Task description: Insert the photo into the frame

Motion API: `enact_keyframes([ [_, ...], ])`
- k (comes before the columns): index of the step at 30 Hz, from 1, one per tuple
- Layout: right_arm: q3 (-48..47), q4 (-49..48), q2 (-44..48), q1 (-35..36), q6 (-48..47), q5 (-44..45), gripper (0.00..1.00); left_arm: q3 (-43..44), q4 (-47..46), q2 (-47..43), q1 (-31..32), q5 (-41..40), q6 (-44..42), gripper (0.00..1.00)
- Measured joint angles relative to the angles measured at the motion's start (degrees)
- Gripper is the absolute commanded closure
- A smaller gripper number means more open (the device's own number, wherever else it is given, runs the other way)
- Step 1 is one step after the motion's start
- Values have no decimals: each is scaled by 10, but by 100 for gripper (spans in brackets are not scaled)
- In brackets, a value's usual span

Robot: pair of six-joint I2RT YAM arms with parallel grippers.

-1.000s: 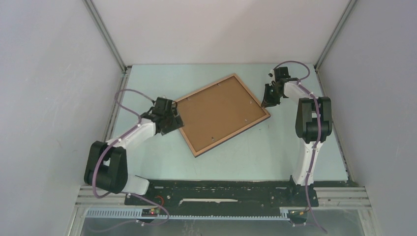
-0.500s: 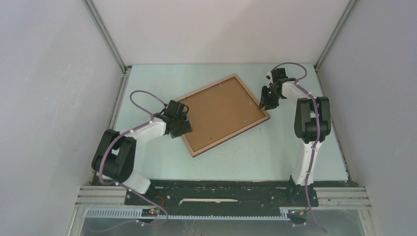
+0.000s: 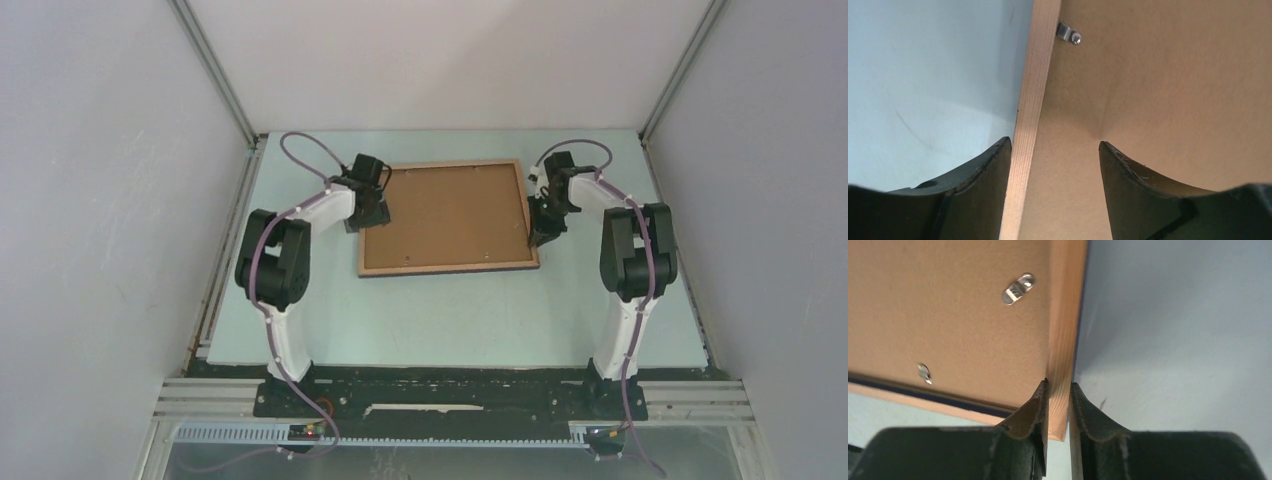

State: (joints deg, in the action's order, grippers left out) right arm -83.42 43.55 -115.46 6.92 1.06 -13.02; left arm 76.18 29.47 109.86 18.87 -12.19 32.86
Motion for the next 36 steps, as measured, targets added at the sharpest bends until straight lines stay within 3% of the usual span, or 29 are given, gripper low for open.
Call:
enact_keyframes([
  [4,26,38,21,42,-27,-9,60,90,9,47,-18,-5,-28,12],
  [6,48,51,38,67,-35,-22,51,105,2,45,-25,-5,-38,8],
  [10,78,77,90,90,-43,-46,27,97,-2,6,-35,-17,-57,6],
  [15,78,53,143,53,-39,-37,21,5,-13,-120,-41,-25,-59,11],
  [18,77,10,133,37,-33,-9,21,-93,-26,-230,-41,-7,-21,20],
  [22,9,9,37,33,10,57,27,-214,-35,-334,-33,1,71,21],
  [25,-56,7,-30,34,45,69,26,-280,-43,-345,-11,1,139,19],
  [29,-72,8,-41,49,75,87,28,-339,-53,-322,29,19,229,20],
  [36,-96,5,-52,70,98,92,57,-353,-91,-300,38,24,311,27],
])
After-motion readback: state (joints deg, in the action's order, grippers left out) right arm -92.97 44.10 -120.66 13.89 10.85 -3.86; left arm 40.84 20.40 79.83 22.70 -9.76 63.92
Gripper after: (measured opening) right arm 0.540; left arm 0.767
